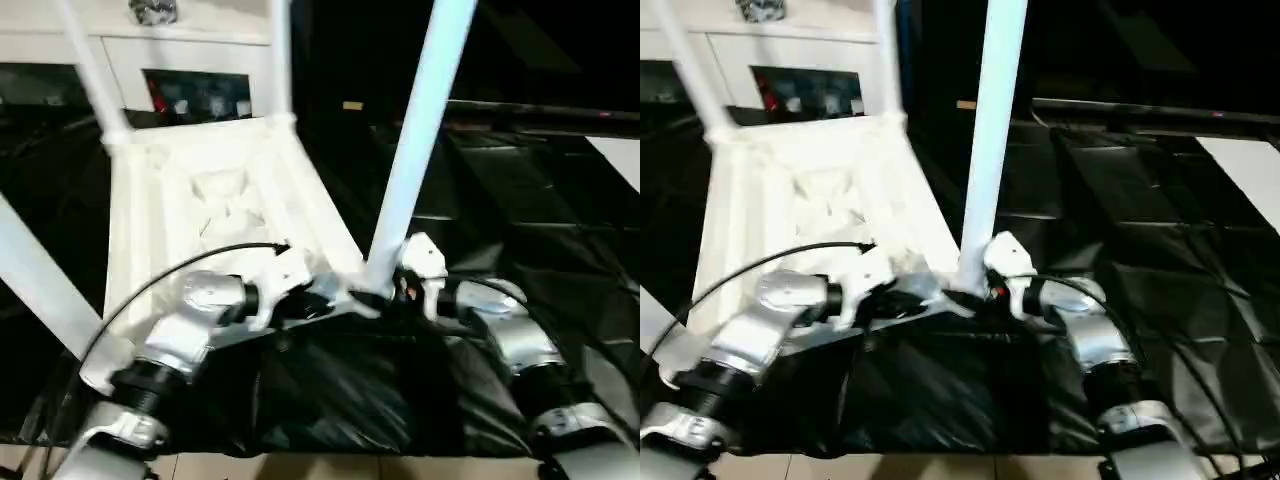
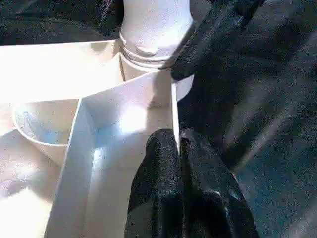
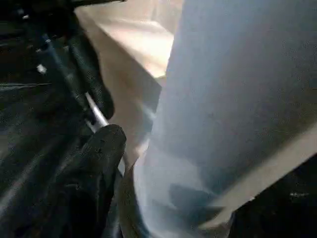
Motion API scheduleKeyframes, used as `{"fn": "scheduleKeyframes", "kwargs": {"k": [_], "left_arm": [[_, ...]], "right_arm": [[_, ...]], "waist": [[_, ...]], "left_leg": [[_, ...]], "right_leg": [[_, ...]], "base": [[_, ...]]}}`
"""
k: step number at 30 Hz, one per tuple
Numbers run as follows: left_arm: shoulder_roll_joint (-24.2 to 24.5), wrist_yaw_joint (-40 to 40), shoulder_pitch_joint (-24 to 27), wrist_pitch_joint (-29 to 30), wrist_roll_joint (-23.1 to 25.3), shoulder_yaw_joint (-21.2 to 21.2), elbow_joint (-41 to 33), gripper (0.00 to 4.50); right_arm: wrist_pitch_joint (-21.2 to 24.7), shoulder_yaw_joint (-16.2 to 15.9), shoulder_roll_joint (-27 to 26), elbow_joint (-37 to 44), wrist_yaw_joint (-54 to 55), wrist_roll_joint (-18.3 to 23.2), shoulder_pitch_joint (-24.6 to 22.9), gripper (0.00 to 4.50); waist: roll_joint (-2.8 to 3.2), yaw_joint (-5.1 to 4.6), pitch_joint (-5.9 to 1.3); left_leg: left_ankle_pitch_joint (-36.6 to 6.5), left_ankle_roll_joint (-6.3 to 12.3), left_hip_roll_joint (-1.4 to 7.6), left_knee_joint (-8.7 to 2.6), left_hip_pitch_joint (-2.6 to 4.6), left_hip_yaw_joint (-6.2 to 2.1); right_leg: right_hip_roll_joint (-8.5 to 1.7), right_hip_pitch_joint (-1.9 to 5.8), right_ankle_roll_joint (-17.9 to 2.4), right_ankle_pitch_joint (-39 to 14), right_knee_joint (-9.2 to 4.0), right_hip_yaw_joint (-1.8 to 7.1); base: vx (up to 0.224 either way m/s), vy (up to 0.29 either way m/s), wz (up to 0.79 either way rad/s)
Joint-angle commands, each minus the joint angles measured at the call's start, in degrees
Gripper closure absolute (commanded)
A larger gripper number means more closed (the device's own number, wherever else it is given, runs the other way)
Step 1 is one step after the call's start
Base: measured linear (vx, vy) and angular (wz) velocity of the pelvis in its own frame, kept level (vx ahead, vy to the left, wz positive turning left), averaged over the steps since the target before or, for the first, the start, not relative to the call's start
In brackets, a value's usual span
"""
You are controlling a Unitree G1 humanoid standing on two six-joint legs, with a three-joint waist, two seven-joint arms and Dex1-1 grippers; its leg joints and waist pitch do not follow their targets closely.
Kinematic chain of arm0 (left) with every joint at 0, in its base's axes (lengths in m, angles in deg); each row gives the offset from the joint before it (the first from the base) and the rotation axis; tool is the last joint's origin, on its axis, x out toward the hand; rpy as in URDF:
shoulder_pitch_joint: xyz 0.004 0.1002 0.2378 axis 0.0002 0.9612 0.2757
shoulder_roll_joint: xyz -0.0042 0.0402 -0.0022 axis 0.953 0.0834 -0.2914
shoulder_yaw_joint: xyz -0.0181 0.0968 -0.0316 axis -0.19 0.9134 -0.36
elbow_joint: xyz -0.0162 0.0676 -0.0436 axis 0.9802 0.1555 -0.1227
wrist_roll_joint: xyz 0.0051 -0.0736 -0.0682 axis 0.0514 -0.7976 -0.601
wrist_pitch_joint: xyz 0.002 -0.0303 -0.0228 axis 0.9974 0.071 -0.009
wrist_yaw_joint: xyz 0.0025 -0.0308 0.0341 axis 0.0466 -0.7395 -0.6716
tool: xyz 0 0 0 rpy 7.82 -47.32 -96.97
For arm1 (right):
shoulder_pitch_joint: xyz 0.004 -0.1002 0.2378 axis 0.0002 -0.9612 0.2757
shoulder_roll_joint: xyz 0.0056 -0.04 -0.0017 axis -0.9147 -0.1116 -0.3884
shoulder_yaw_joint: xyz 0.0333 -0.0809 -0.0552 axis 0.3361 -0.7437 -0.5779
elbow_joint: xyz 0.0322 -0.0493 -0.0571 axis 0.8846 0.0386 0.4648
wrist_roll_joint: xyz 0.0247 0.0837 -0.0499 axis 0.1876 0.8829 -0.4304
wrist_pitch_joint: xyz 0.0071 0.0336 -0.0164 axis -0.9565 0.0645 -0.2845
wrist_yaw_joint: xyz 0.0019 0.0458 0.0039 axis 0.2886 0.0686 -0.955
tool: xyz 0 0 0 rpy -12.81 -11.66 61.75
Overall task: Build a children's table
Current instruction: Rotate leg to tighten
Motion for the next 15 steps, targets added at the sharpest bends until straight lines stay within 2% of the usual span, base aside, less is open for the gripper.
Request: {"fn": "scheduleKeyframes", "kwargs": {"k": [1, 2, 4, 5, 7, 11, 13, 15], "left_arm": [[-0.2, 1.5, -0.6, -1.4, -1.3, 1.3, 0.0, 4.5], [0.6, 2.6, -0.7, -1.6, -1.4, 1.2, 0.2, 4.5], [1.1, 3.3, -0.9, -1.8, -1.6, 1.2, 0.5, 4.5], [1.3, 3.5, -1.0, -1.8, -1.7, 1.2, 0.5, 4.5], [1.5, 3.9, -1.0, -1.8, -1.8, 1.3, 0.7, 4.5], [1.7, 4.4, -1.1, -2.1, -2.1, 1.5, 1.0, 4.5], [1.8, 4.5, -1.1, -2.1, -2.3, 1.6, 1.1, 4.5], [1.9, 4.6, -1.0, -2.2, -2.3, 1.7, 1.2, 4.5]], "right_arm": [[1.8, -4.5, -0.4, -0.6, -3.9, -1.3, -2.0, 1.16], [2.5, -4.4, -0.3, 0.2, -5.3, -0.5, -2.2, 1.49], [3.2, -4.2, -0.2, 1.0, -6.4, 0.2, -2.3, 1.49], [3.4, -4.2, -0.2, 1.2, -6.8, 0.4, -2.4, 1.66], [3.4, -4.4, -0.2, 1.3, -7.2, 0.6, -2.5, 1.66], [3.3, -4.6, -0.3, 1.3, -7.9, 0.7, -2.5, 1.99], [3.6, -4.6, -0.4, 1.6, -8.3, 0.8, -2.6, 2.03], [4.0, -4.5, -0.4, 2.1, -8.5, 0.9, -2.8, 2.03]], "waist": [[0.08, 0.02, -2.35], [0.05, 0.06, -2.3], [0.09, 0.23, -2.33], [0.18, 0.3, -2.34], [0.15, 0.38, -2.38], [0.12, 0.43, -2.43], [-0.13, 0.4, -2.39], [-0.04, 0.45, -2.41]], "left_leg": [[-11.9, 4.51, 1.04, -3.15, 0.04, 0.41], [-12.6, 4.26, 1.03, -3.19, 0.08, 0.39], [-12.9, 3.99, 1.13, -3.25, 0.2, 0.36], [-12.9, 3.73, 1.22, -3.26, 0.34, 0.41], [-12.5, 3.65, 1.21, -3.2, 0.31, 0.42], [-11.9, 3.43, 1.13, -3.14, 0.22, 0.38], [-11.8, 3.47, 1.09, -3.13, 0.13, 0.42], [-11.6, 3.48, 1.1, -3.12, 0.15, 0.38]], "right_leg": [[-1.82, 2.64, -14.7, -3.6, -3.8, 1.65], [-1.82, 2.67, -14.5, -4.7, -3.89, 1.68], [-1.85, 2.68, -14.3, -5.2, -3.86, 1.71], [-1.85, 2.55, -14.5, -4.8, -3.84, 1.71], [-1.81, 2.64, -14.8, -3.7, -3.66, 1.71], [-1.9, 2.79, -14.8, -3.0, -3.56, 1.69], [-1.89, 2.83, -14.8, -3.1, -3.57, 1.68], [-1.89, 2.84, -14.6, -3.3, -3.54, 1.69]], "base": [[0.0, 0.0, 0.0], [0.0, 0.0, 0.0], [0.0, 0.0, 0.0], [0.0, 0.0, 0.0], [0.0, 0.0, 0.0], [0.0, 0.0, 0.0], [0.0, 0.0, 0.0], [0.0, 0.0, 0.0]]}}
